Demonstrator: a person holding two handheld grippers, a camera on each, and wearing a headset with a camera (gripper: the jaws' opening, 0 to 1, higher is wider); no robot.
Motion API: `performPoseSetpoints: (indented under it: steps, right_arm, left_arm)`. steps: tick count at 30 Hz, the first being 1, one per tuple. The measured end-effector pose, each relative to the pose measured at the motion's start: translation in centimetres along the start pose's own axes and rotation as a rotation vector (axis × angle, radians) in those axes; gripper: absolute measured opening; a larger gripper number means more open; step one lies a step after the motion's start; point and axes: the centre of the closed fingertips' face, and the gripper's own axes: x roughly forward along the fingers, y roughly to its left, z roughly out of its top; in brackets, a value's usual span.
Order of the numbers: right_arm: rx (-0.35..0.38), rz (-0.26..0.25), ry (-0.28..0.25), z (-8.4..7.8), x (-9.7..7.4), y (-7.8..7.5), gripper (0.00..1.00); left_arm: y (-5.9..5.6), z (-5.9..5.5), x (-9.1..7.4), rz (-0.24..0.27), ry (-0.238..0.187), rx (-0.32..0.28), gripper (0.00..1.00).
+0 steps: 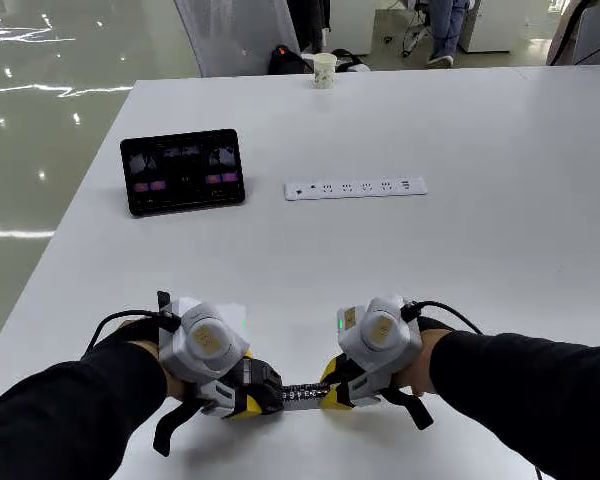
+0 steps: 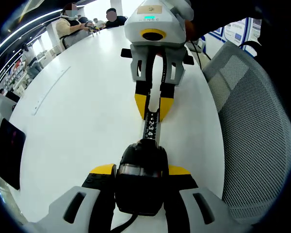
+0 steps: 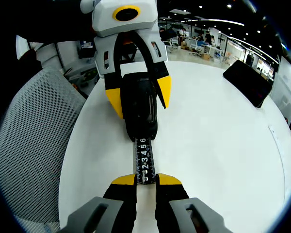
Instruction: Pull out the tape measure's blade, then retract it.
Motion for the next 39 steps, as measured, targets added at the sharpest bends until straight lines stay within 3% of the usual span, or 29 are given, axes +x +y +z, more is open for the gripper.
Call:
performPoseSetpoints:
  steps: [39]
  right_arm:
    - [0.003, -0.012, 0.005, -1.9, -1.9, -0.4, 0.11]
  left_arm:
    - [0.0, 0.1, 0.1, 0.006, -0.004, -0.008, 0.33]
